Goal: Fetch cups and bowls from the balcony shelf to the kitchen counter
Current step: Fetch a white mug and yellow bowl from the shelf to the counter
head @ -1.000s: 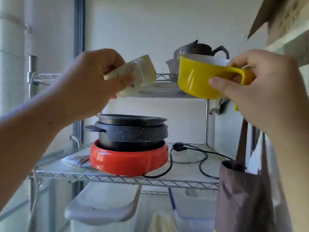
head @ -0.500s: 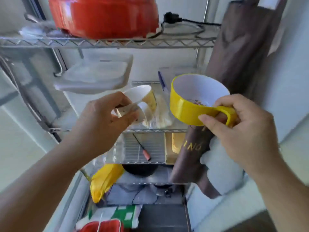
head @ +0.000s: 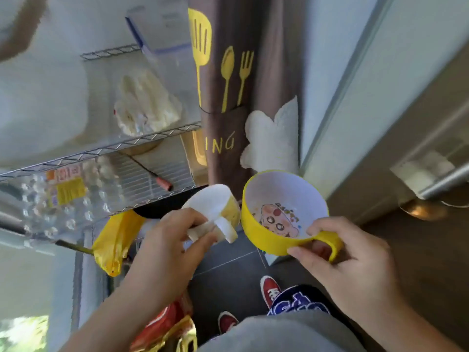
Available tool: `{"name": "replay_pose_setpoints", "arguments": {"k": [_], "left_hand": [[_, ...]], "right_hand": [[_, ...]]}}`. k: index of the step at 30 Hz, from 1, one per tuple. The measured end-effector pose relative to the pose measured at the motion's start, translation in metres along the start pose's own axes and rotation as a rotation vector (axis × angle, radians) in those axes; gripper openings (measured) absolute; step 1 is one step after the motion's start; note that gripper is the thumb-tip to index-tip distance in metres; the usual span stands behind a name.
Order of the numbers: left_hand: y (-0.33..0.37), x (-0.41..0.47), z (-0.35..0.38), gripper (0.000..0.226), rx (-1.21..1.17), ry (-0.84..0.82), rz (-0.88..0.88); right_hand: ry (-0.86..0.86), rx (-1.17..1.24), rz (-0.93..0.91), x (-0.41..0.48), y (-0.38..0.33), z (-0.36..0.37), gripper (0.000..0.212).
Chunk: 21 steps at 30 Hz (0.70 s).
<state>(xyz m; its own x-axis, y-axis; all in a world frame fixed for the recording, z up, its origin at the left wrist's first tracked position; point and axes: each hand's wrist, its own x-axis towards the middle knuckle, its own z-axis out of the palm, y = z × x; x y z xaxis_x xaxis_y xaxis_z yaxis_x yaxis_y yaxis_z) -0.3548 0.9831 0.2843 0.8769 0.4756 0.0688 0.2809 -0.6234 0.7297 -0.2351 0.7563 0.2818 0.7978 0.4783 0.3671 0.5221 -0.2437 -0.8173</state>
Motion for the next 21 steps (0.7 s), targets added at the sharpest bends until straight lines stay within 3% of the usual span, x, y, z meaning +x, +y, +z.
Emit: {"name": "replay_pose_setpoints", "arguments": {"k": [4, 9, 18, 21], "left_hand": [[0.025, 0.007, 0.047, 0.014, 0.018, -0.246, 0.122], [0.079, 0.026, 0.126, 0.021, 0.02, -0.49, 0.298], [0.235, 0.051, 0.33, 0.017, 0.032, -0.81, 0.493], [0.289, 0.053, 0.402, 0.018, 0.057, -0.89, 0.546]], "right_hand": [[0.132, -0.103, 0.064, -0.033, 0.012, -0.05, 0.032], [0.311, -0.213, 0.198, -0.063, 0.039, -0.127, 0.037], [0.632, -0.488, 0.604, -0.125, 0.144, -0.31, 0.039], [0.659, -0.564, 0.767, -0.155, 0.186, -0.364, 0.04]]}}
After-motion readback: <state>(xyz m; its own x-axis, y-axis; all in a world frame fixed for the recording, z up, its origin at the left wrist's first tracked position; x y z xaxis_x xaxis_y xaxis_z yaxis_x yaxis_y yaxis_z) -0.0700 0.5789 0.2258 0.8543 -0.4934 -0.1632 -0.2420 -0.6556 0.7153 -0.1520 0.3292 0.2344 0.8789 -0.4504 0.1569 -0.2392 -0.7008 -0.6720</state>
